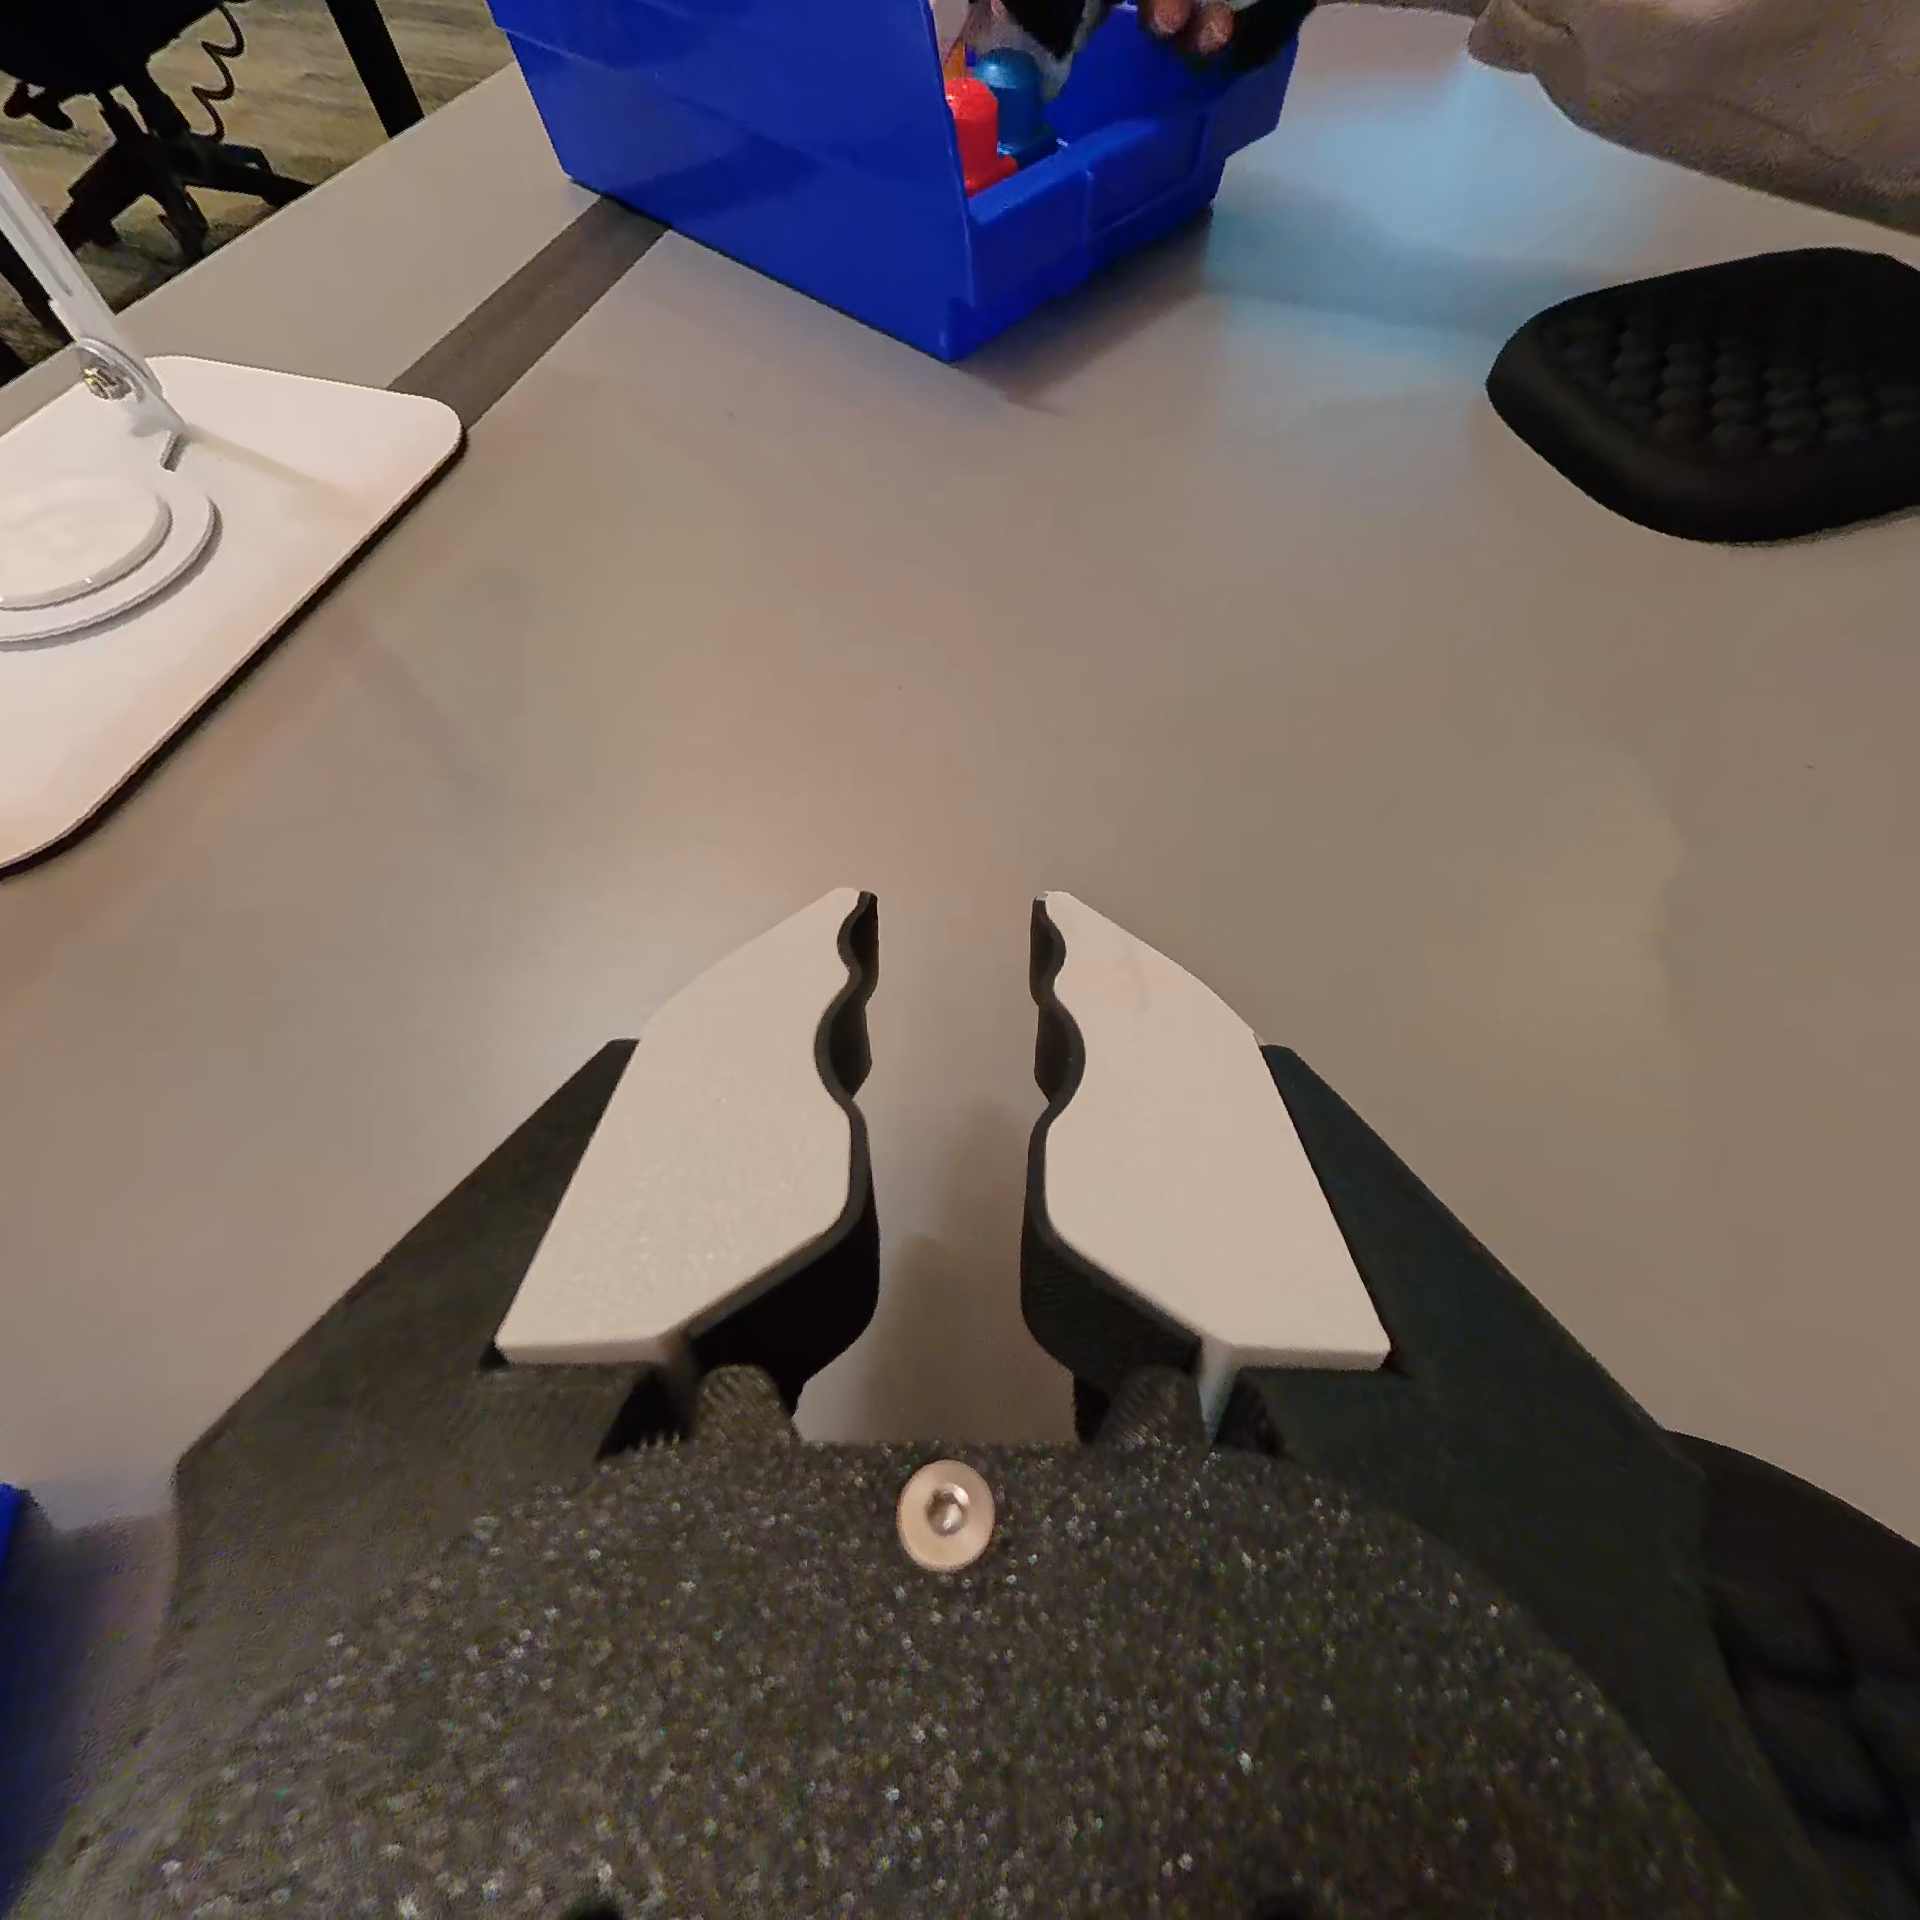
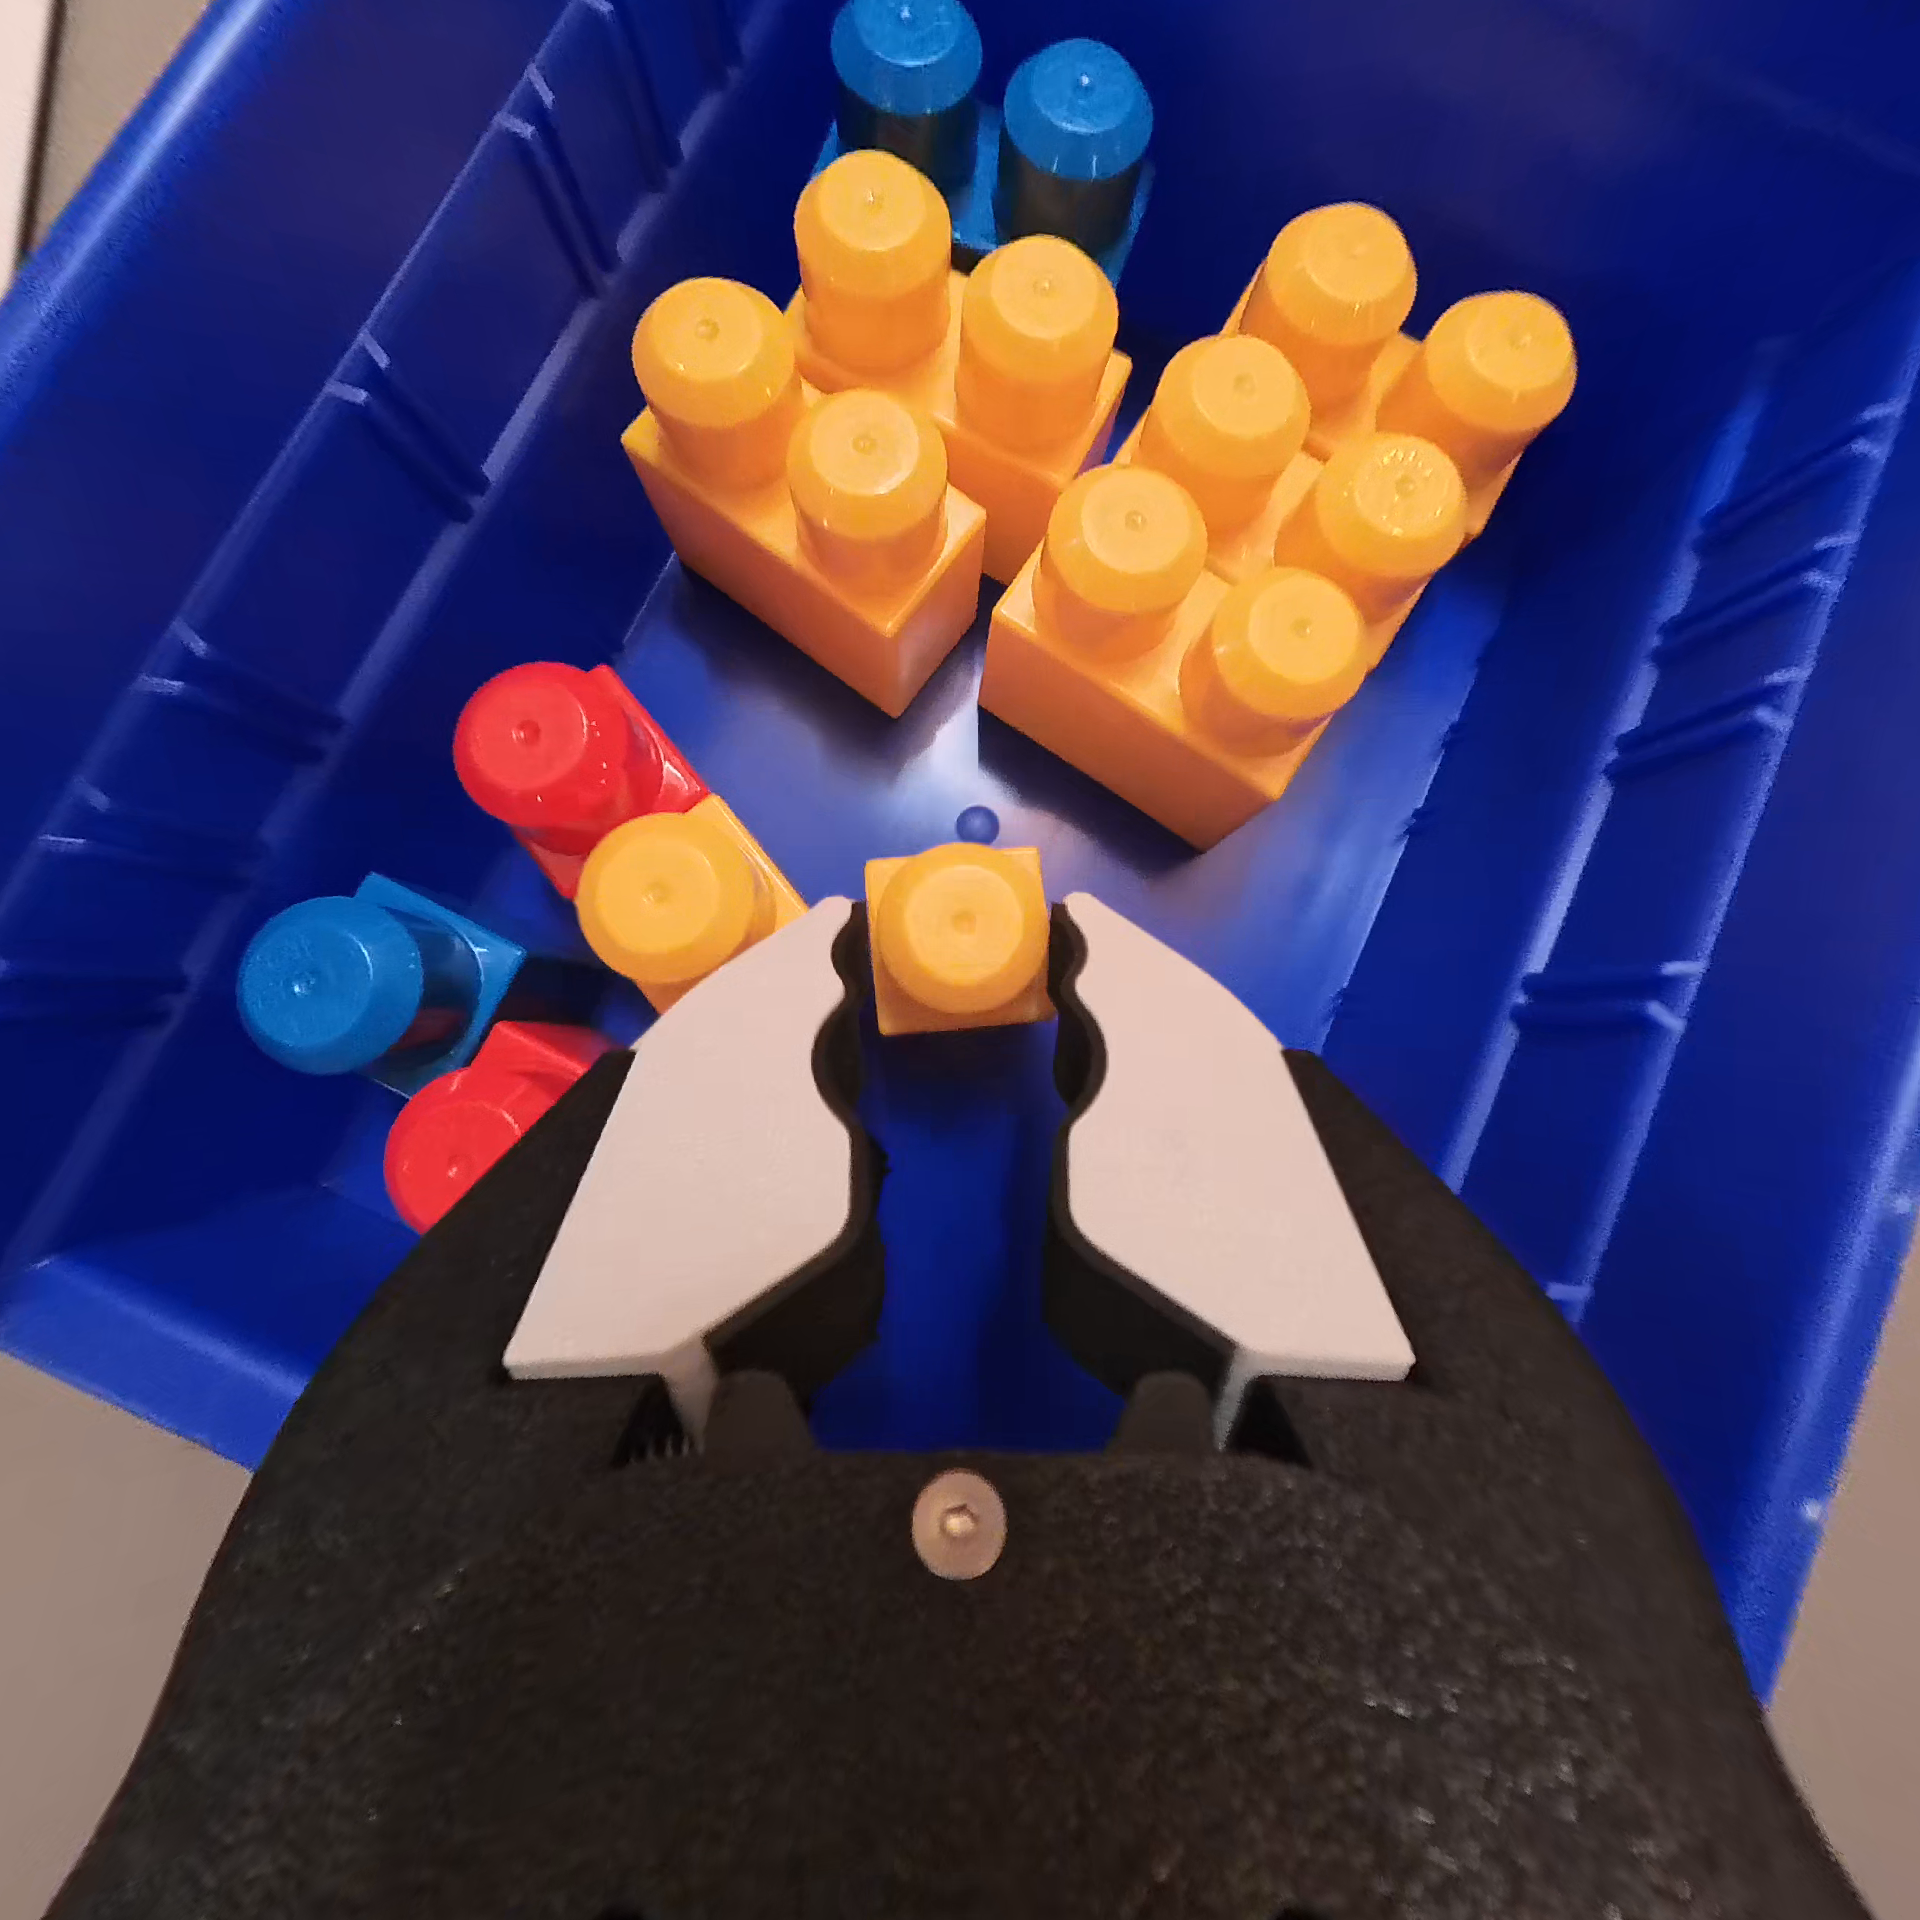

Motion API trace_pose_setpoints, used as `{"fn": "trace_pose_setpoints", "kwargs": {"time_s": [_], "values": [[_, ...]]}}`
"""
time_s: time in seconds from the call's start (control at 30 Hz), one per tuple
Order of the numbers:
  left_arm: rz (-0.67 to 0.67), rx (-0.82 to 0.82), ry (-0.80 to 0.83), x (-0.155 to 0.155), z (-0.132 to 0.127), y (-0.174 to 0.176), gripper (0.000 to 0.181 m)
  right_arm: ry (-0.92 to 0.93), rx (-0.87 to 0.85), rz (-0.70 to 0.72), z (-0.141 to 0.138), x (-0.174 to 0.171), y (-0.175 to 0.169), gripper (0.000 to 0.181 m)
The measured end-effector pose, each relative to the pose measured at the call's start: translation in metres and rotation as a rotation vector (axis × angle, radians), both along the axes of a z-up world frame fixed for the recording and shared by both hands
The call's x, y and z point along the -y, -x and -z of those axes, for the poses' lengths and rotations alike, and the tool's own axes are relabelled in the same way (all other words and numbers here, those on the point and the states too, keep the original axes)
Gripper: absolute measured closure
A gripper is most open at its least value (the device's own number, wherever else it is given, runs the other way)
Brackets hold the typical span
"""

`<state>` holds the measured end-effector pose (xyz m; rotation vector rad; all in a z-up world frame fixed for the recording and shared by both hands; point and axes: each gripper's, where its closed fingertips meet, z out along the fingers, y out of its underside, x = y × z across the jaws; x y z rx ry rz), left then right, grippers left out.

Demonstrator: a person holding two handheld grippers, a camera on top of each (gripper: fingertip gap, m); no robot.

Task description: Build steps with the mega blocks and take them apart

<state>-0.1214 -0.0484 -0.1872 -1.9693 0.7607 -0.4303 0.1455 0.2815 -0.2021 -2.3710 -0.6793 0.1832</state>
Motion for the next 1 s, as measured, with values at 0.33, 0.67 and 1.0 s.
{"fn": "trace_pose_setpoints", "kwargs": {"time_s": [0.33, 0.67, 1.0], "values": [[-0.009, 0.004, -0.01, -0.001, -0.002, 0.002, 0.154, -0.167, -0.195, 0.012, -0.06, -0.001, 0.009, 0.131], [-0.168, 0.068, -0.233, -0.017, -0.042, 0.025, 0.176, -0.557, -0.565, -0.403, -0.179, 0.089, 0.094, 0.158], [-0.542, 0.251, -0.548, -0.013, -0.106, 0.103, 0.181, -0.48, -0.676, -0.515, -0.126, 0.153, 0.134, 0.181]]}}
